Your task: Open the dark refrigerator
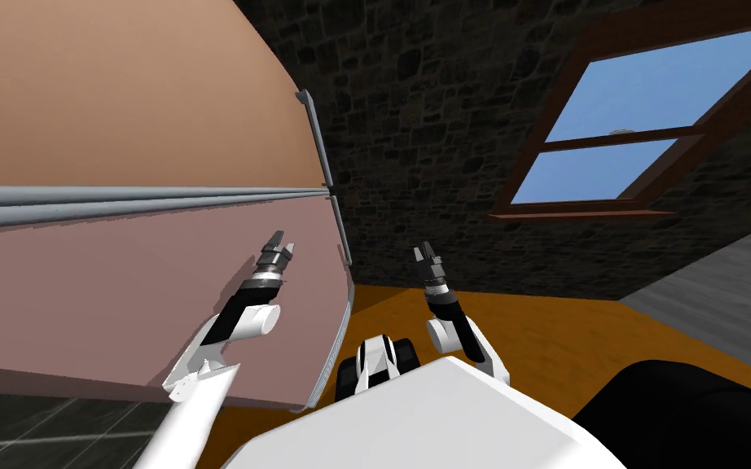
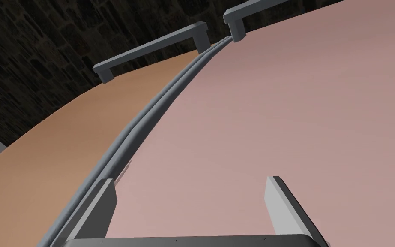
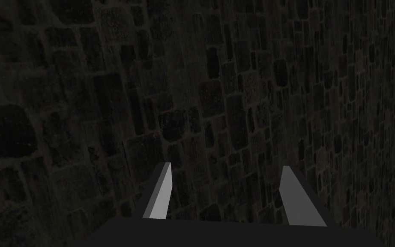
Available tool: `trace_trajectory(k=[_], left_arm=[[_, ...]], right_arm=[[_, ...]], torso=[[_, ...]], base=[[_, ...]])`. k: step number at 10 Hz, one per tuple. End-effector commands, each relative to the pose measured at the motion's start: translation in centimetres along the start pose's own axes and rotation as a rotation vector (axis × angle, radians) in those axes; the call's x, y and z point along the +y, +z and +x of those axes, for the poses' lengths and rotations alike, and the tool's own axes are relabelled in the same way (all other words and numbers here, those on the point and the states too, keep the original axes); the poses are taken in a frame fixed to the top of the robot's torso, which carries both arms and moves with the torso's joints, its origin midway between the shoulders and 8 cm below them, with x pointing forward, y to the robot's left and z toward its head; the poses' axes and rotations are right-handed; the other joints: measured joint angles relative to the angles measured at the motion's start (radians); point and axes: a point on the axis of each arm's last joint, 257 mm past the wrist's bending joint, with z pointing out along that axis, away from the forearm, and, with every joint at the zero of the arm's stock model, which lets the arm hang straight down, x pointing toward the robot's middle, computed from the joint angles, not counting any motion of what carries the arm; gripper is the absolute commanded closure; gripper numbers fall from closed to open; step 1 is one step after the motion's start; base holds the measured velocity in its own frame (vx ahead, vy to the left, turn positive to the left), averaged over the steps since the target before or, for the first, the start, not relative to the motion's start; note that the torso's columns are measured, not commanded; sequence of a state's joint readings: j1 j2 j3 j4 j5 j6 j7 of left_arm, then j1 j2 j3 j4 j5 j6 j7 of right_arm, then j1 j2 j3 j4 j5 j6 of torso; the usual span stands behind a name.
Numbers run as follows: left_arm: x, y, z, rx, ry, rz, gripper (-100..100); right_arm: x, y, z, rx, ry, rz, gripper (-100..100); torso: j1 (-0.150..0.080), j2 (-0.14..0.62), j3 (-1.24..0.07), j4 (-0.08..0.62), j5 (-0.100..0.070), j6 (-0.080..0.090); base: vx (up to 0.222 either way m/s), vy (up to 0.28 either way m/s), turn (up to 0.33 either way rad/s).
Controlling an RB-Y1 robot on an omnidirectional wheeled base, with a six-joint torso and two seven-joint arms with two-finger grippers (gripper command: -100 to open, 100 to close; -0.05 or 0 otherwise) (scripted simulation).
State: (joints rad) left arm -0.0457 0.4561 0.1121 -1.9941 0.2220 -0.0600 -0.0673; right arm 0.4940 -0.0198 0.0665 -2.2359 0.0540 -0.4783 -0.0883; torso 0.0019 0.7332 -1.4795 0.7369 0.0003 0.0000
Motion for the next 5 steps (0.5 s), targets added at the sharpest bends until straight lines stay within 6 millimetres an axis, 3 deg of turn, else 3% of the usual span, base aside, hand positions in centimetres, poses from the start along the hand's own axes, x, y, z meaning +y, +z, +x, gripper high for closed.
trace_trajectory(k=[1, 3, 4, 5], left_arm=[[0.5, 1.6, -0.6, 0.005, 0.007, -0.021, -100], [1.8, 3.6, -1.8, 0.013, 0.019, -0.078, -100], [1.3, 4.3, -1.8, 0.013, 0.017, -0.069, -100], [2.3, 5.2, -2.5, 0.015, 0.023, -0.11, -100]], right_arm=[[0.0, 0.0, 0.0, 0.0, 0.0, 0.0, 0], [0.0, 0.0, 0.0, 0.0, 0.0, 0.0, 0], [0.0, 0.0, 0.0, 0.0, 0.0, 0.0, 0], [0.0, 0.0, 0.0, 0.0, 0.0, 0.0, 0]], torso=[[0.0, 0.0, 0.0, 0.0, 0.0, 0.0], [-0.002, 0.004, 0.003, 0.001, 0.0, 0.0], [-0.002, 0.005, 0.003, 0.001, 0.0, 0.0], [-0.002, 0.005, 0.004, 0.001, 0.0, -0.001]], base=[[0.009, 0.001, -0.104], [0.019, 0.0, -0.279], [0.015, 0.001, -0.068], [0.016, -0.009, -0.157]])
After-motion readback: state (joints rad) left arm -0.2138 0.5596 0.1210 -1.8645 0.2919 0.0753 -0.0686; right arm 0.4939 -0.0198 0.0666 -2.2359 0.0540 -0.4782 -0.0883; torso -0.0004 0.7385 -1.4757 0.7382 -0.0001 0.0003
